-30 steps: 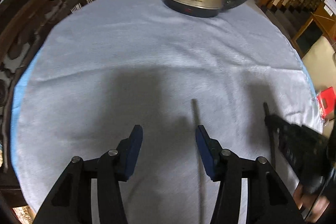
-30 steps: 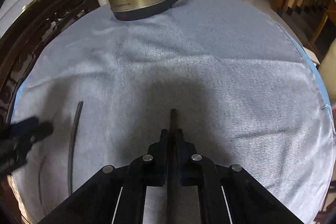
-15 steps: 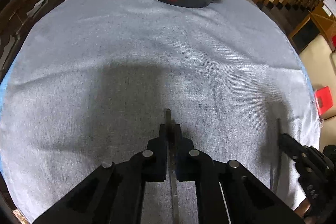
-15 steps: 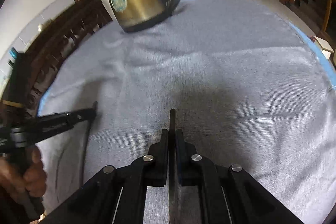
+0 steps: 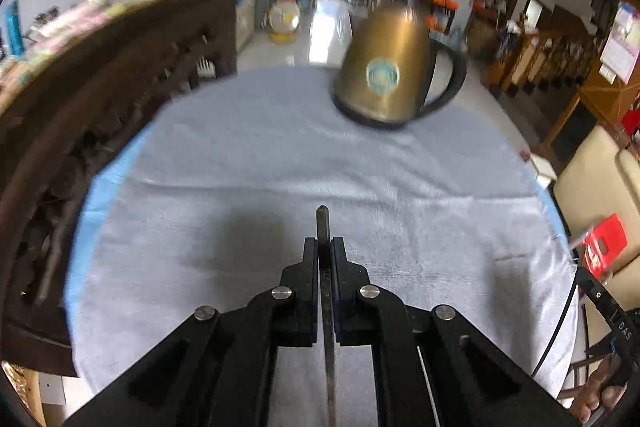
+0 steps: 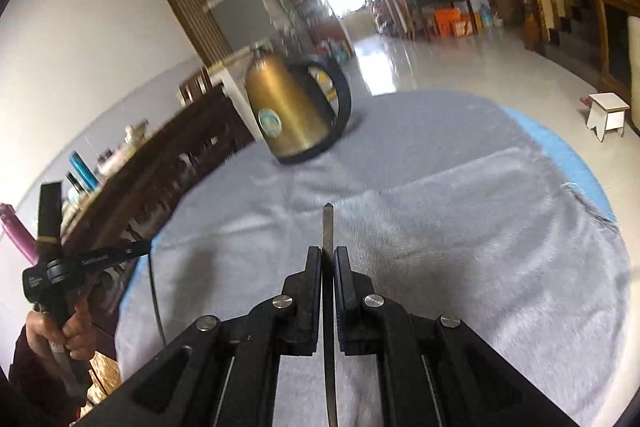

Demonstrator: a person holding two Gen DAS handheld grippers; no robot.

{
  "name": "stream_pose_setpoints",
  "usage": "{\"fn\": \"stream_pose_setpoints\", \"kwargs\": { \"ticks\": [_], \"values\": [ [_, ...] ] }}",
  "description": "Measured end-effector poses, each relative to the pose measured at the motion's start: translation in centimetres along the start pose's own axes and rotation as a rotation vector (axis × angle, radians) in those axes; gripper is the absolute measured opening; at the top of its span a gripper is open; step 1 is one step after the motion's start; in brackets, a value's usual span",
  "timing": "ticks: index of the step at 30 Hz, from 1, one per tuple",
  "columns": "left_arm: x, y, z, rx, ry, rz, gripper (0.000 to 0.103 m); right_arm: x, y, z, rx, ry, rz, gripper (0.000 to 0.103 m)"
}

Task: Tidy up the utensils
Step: 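Lift and carry the chopsticks toward the mesh cup with both grippers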

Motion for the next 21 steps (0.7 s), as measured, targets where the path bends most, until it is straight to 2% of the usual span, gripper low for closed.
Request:
{"fn": "stream_pose_setpoints", "kwargs": {
  "ticks": [7,12,15,21],
  "values": [
    [-4.7,1.5,9.2,0.053,-0.214,0.032,0.005,-3.9,0.9,7.5,-0.023,-0.159,-0.010,0.007],
    [-8.2,2.4,13.2,0.063,-0.312,0.073,0.005,-6.9,2.0,12.9,-0.060,-0.276,-0.018,0.007],
    [-10.0,2.5,15.0,0.061,-0.353,0.084,0.005,-8.6,3.2,15.8,-0.083,-0.345,-0.002,0.007],
    [-13.4,2.6,17.7,0.025,-0.375,0.089,0.005,-10.2,5.6,18.1,-0.079,-0.384,0.039,0.007]
  ]
}}
Point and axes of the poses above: each gripper's, at about its wrist camera, not at the fingertips, and z roughly against the way its jaws point, y to its left, x to its top, the point moved 2 cm from there along -z, roughly the way its jaws point, and after that the axes turned 12 degrees about y, right-handed, at the moved point
